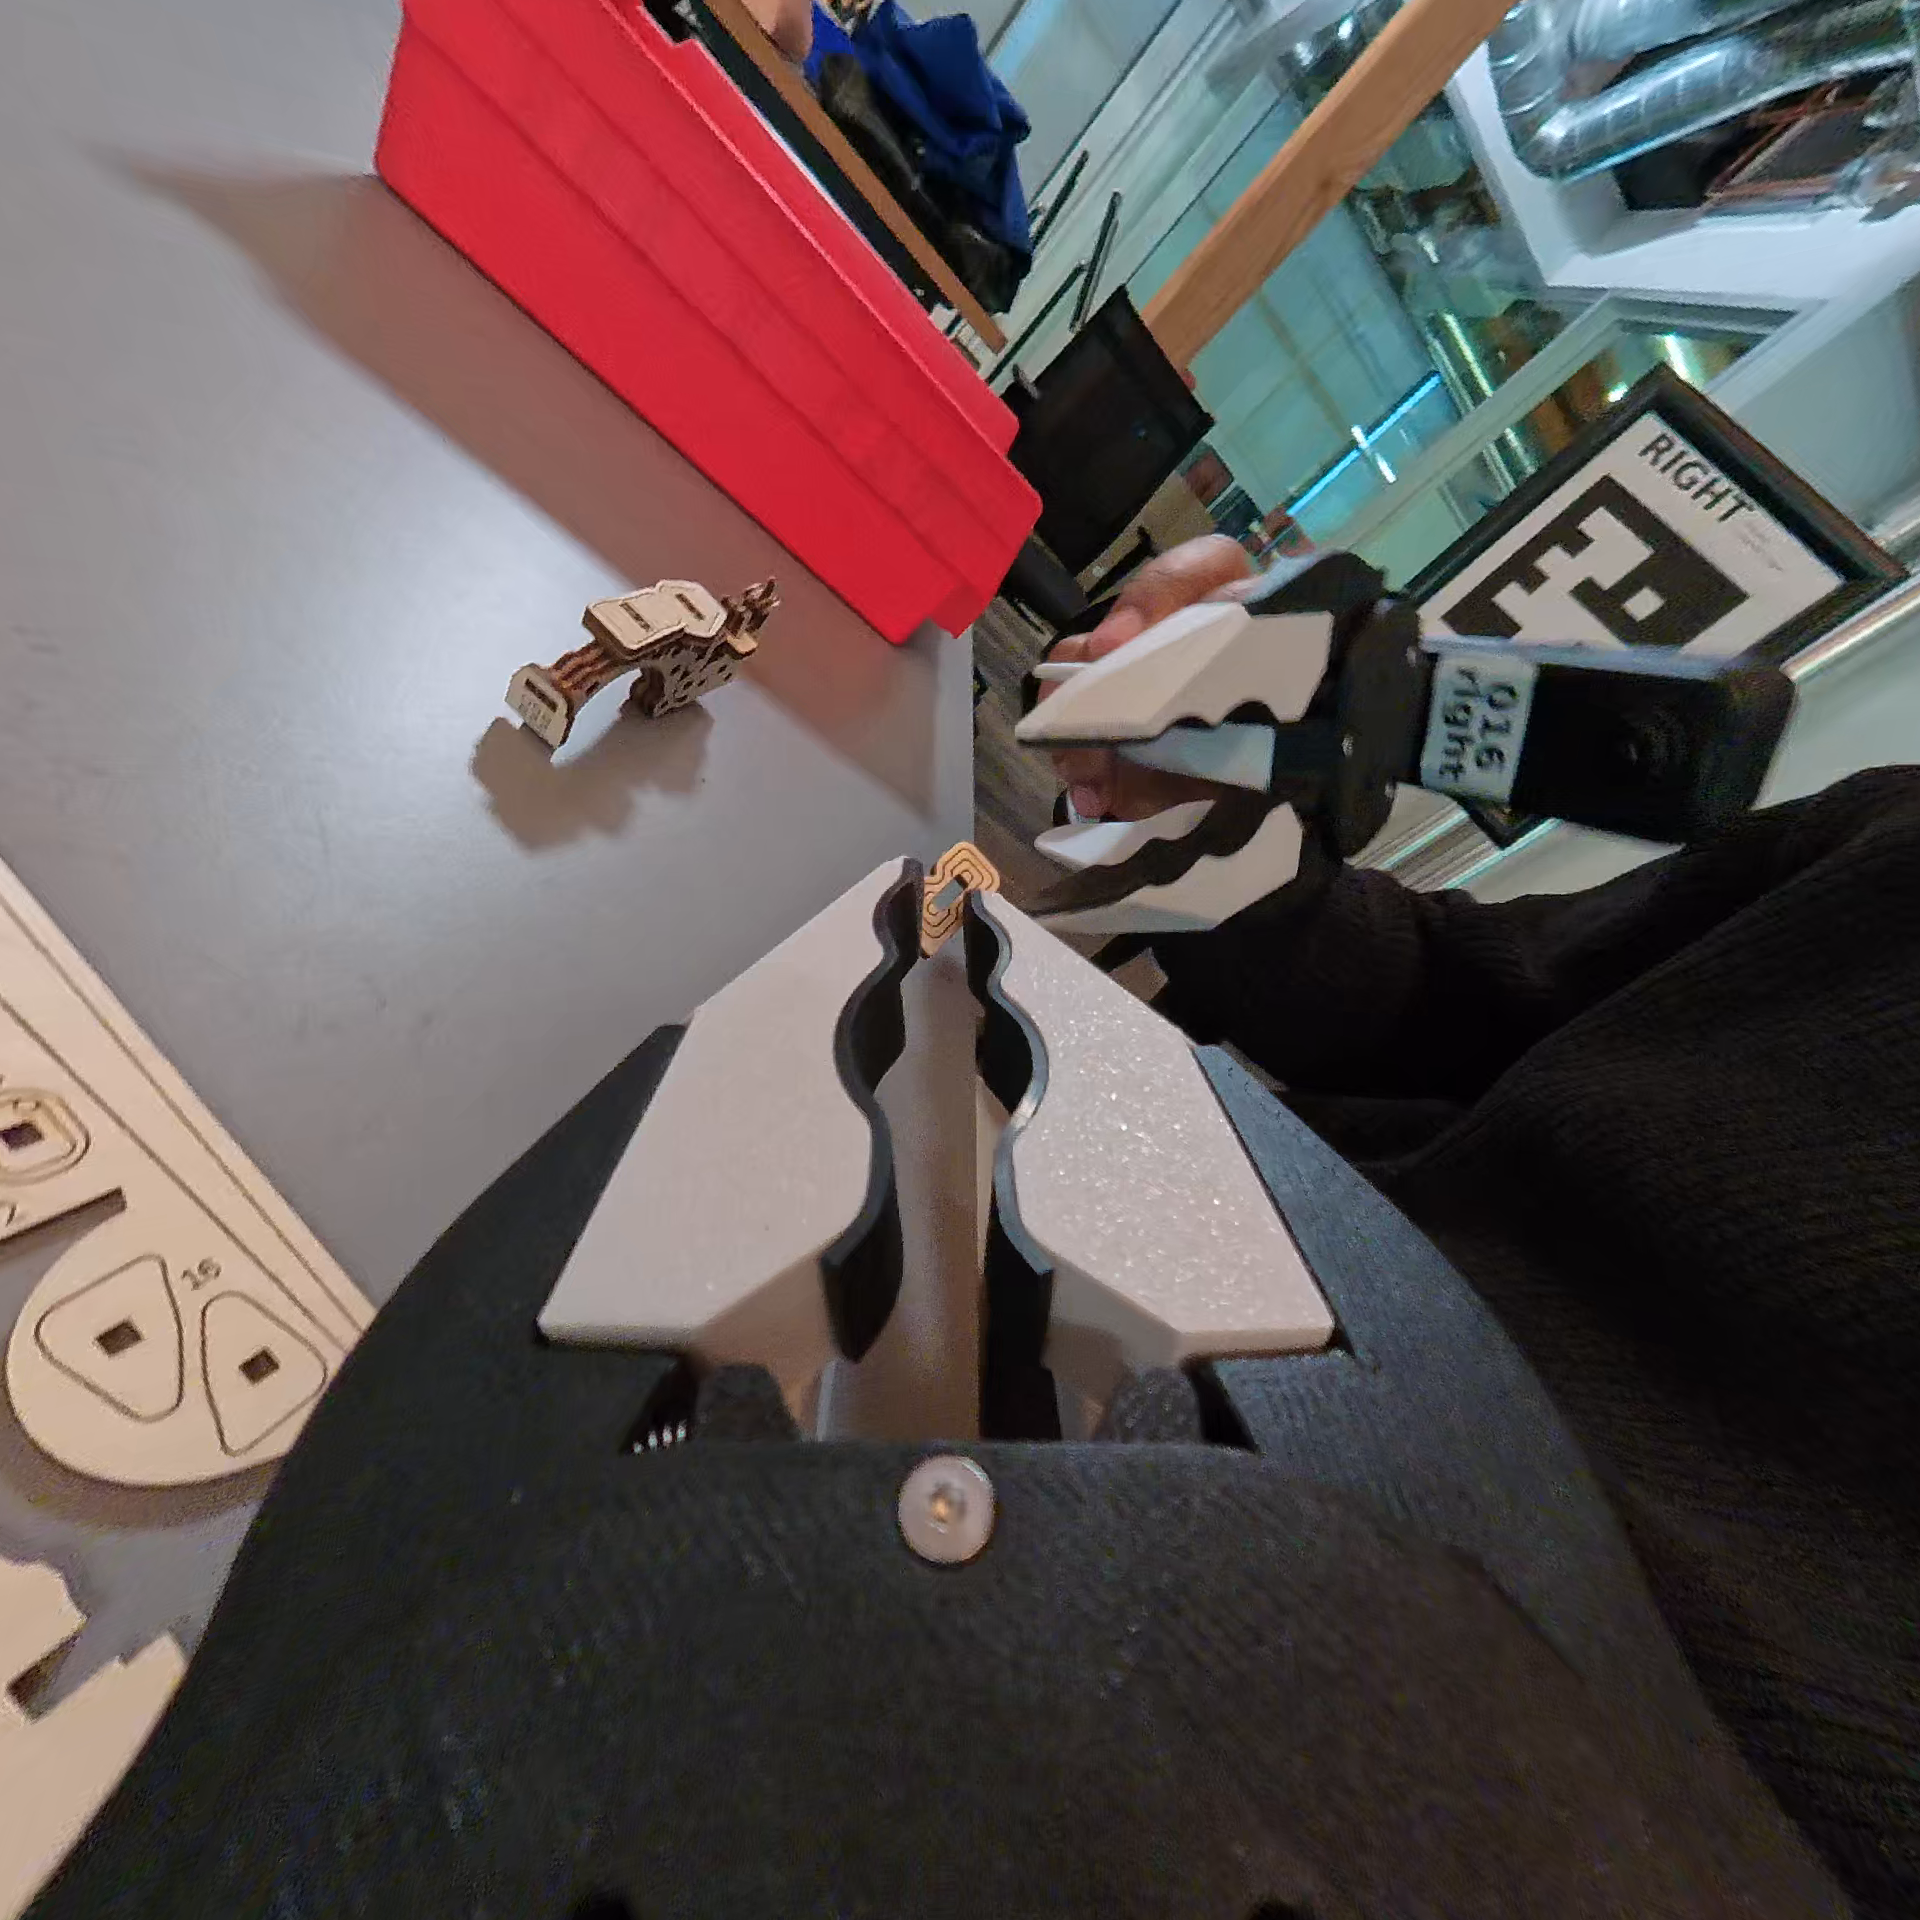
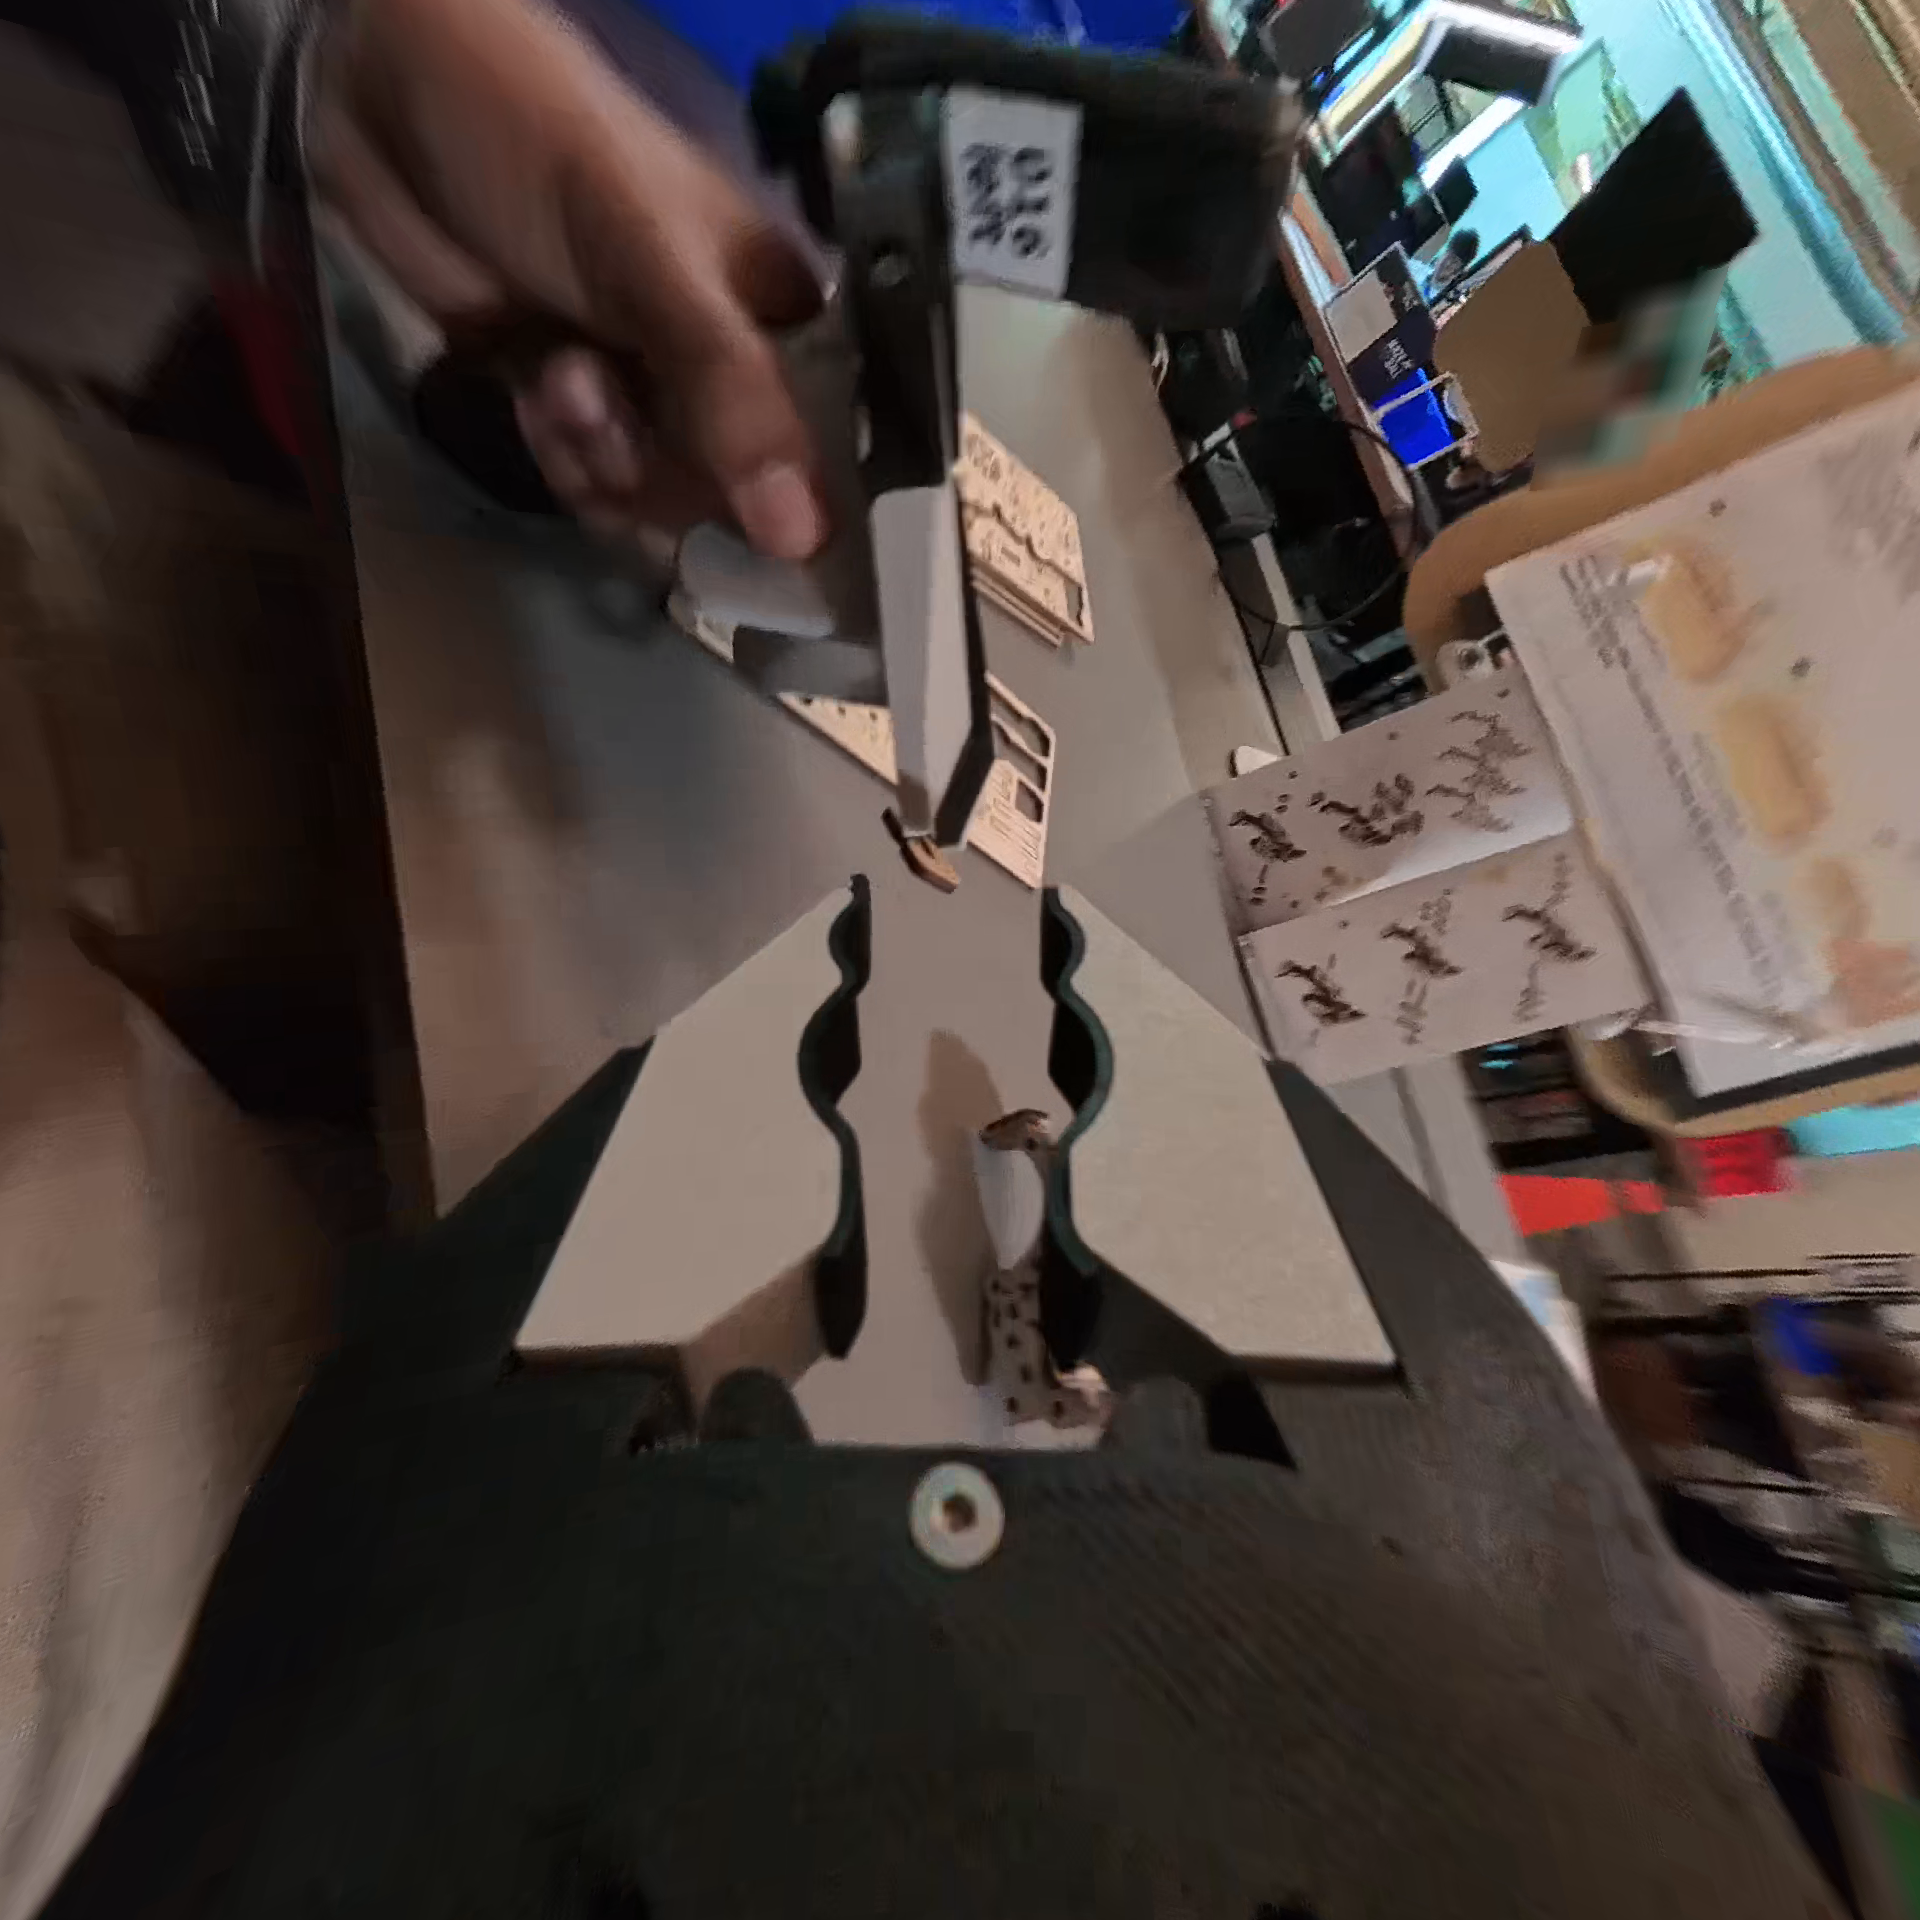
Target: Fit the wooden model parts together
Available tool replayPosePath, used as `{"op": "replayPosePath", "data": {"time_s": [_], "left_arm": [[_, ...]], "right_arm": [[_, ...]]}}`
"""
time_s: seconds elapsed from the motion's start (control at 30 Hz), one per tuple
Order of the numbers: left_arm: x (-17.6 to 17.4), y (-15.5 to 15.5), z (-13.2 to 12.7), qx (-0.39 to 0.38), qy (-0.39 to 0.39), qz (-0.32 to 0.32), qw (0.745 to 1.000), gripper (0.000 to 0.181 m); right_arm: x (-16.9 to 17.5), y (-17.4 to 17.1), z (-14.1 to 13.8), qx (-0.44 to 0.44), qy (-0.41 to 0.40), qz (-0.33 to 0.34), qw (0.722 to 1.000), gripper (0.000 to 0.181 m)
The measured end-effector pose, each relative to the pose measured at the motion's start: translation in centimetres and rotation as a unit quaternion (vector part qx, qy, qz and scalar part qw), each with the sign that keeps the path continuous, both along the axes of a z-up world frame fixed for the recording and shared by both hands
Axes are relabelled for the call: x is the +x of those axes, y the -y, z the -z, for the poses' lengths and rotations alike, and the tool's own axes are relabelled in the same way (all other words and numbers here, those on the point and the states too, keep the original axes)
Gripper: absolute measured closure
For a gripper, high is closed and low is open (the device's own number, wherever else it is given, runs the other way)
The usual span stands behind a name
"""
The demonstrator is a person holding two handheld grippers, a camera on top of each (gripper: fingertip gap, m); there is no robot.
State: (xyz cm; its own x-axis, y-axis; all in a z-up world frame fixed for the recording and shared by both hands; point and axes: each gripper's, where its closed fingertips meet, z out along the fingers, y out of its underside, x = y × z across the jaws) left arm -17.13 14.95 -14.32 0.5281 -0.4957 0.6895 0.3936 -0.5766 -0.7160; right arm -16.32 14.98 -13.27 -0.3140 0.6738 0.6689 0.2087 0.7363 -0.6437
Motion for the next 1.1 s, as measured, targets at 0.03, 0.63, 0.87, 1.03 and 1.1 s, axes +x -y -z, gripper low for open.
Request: {"op": "replayPosePath", "data": {"time_s": [0.03,0.63,0.87,1.03,1.1], "left_arm": [[0.0,0.1,0.2,-0.003,-0.008,-0.002,1.000,0.176],[-1.6,-0.2,0.2,0.012,-0.022,-0.055,0.998,0.171],[0.6,-0.4,-0.3,0.007,0.041,0.005,0.999,0.160],[1.7,-0.6,-0.9,0.015,0.067,0.026,0.997,0.164],[1.5,-0.6,-1.2,0.023,0.073,0.024,0.997,0.168]], "right_arm": [[-0.3,0.2,0.6,0.051,0.004,0.002,0.999,0.151],[-1.4,-1.4,2.4,0.170,0.005,0.046,0.984,0.179],[-0.8,-3.0,1.0,0.062,-0.021,0.088,0.994,0.180],[-0.6,-2.2,0.1,0.036,-0.043,0.088,0.995,0.180],[-0.6,-2.0,0.2,0.047,-0.042,0.086,0.994,0.181]]}}
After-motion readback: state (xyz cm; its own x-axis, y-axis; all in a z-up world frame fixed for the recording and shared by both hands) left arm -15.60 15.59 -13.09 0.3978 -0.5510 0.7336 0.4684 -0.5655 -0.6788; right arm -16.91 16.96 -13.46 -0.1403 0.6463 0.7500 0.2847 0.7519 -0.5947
